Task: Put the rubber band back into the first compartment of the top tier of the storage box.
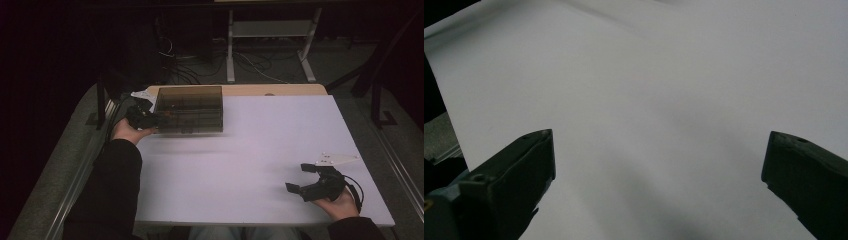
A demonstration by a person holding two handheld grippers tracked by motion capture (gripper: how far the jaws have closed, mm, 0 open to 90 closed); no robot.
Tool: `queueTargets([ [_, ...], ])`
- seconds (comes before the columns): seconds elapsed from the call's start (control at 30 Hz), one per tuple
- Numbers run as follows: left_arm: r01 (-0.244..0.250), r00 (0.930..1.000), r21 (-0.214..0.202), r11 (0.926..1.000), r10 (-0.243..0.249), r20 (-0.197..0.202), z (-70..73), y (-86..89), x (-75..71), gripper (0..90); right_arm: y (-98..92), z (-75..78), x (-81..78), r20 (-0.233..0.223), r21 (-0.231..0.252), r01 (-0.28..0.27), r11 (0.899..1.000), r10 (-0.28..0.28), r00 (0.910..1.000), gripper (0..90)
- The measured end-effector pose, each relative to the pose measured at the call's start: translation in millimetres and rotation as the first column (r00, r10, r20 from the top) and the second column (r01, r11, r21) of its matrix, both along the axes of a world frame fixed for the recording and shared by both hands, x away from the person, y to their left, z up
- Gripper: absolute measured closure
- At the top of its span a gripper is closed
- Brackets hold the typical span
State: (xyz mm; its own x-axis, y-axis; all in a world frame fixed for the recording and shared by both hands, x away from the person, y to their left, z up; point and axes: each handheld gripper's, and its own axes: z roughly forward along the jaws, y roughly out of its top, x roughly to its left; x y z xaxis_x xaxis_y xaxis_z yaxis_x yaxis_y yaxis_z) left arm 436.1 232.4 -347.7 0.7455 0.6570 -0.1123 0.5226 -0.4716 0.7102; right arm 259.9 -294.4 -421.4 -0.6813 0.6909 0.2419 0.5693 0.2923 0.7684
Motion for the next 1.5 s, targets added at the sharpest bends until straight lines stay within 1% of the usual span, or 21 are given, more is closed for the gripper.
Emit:
queueTargets([
  [0.03, 0.004, 1.0, 0.007, 1.0, -0.004, 0.003, -0.6, -0.2, 1.0, 81.9, 0.0, -0.1, 0.0, 0.001, -0.001, 0.0, 1.0, 0.0, 1.0, 0.5],
  [0.07, 0.0, 1.0, 0.002, 1.0, 0.0, 0.0, -1.7, -1.1, 1.4, 81.8, 0.1, -0.1, 0.0, 0.0, -0.001, -0.001, 1.0, 0.001, 1.0, 0.5],
  [0.2, 0.002, 1.0, 0.006, 1.0, -0.002, -0.008, -5.0, -3.2, 4.5, 81.8, -0.4, -0.1, 0.3, 0.005, -0.002, -0.001, 1.0, 0.001, 1.0, 0.5],
  [0.37, 0.004, 0.9999, 0.009, 1.0, -0.004, -0.013, -9.2, -5.4, 7.6, 81.7, -0.9, -0.1, 0.0, -0.002, 0.001, 0.002, 1.0, -0.002, 1.0, 0.5],
  [0.43, -0.002, 0.9998, 0.004, 1.0, 0.002, -0.019, -11.4, -6.1, 8.4, 81.7, -1.0, -0.2, 0.1, -0.001, 0.0, 0.001, 1.0, -0.001, 1.0, 0.5],
  [0.47, -0.003, 0.9997, 0.013, 0.9999, 0.004, -0.023, -12.2, -6.2, 8.8, 81.7, -1.1, -0.3, 0.1, -0.001, -0.001, 0.001, 1.0, -0.001, 1.0, 0.5],
  [0.6, -0.001, 0.9995, 0.021, 0.9998, 0.002, -0.03, -15.8, -5.8, 10.1, 81.6, -1.4, -0.2, 0.1, -0.003, 0.0, 0.002, 1.0, -0.002, 1.0, 0.5],
  [0.7, -0.012, 0.9993, 0.012, 0.9999, 0.013, -0.035, -18.2, -5.4, 10.4, 81.0, -1.6, -0.4, 0.3, -0.001, -0.002, 0.001, 1.0, -0.001, 1.0, 0.5],
  [0.8, -0.012, 0.9988, 0.014, 0.9998, 0.013, -0.048, -19.8, -5.3, 10.8, 78.2, -1.6, -0.4, 0.2, -0.001, -0.001, 0.001, 1.0, -0.001, 1.0, 0.5],
  [0.9, -0.014, 0.9989, 0.008, 0.9999, 0.015, -0.045, -19.8, -5.2, 11.1, 75.5, -1.9, -0.4, 0.4, -0.002, -0.003, 0.001, 1.0, -0.001, 1.0, 0.5],
  [0.93, -0.015, 0.9989, 0.009, 0.9999, 0.015, -0.045, -19.6, -5.0, 11.1, 73.3, -1.9, -0.5, 0.5, -0.002, -0.003, 0.002, 1.0, -0.002, 1.0, 0.5],
  [1.13, -0.027, 0.9988, -0.009, 0.9996, 0.026, -0.042, -17.8, -3.7, 10.4, 69.7, -2.0, -0.6, 0.4, -0.002, -0.004, 0.002, 1.0, -0.002, 1.0, 0.5],
  [1.2, -0.037, 0.9987, -0.006, 0.9993, 0.036, -0.037, -16.1, -3.1, 9.8, 65.2, -2.2, -0.6, 0.5, -0.003, -0.003, 0.003, 1.0, -0.003, 1.0, 0.5],
  [1.27, -0.038, 0.9989, -0.015, 0.9991, 0.038, -0.029, -14.0, -2.5, 9.0, 63.1, -2.6, -0.6, 0.7, -0.001, -0.003, 0.004, 1.0, -0.004, 1.0, 0.5],
  [1.3, -0.039, 0.9989, -0.026, 0.9989, 0.039, -0.025, -13.2, -2.2, 8.6, 62.5, -2.8, -0.6, 0.7, 0.0, -0.003, 0.006, 1.0, -0.006, 1.0, 0.5],
  [1.37, -0.037, 0.999, -0.038, 0.9986, 0.036, -0.026, -11.5, -1.7, 7.6, 61.8, -2.8, -0.6, 0.8, 0.001, -0.003, 0.007, 1.0, -0.007, 1.0, 0.5],
  [1.5, -0.015, 0.9992, -0.056, 0.9983, 0.013, -0.036, -9.4, -1.5, 6.0, 54.7, -2.9, -0.7, 1.1, 0.001, -0.002, 0.01, 1.0, -0.01, 1.0, 0.5],
])
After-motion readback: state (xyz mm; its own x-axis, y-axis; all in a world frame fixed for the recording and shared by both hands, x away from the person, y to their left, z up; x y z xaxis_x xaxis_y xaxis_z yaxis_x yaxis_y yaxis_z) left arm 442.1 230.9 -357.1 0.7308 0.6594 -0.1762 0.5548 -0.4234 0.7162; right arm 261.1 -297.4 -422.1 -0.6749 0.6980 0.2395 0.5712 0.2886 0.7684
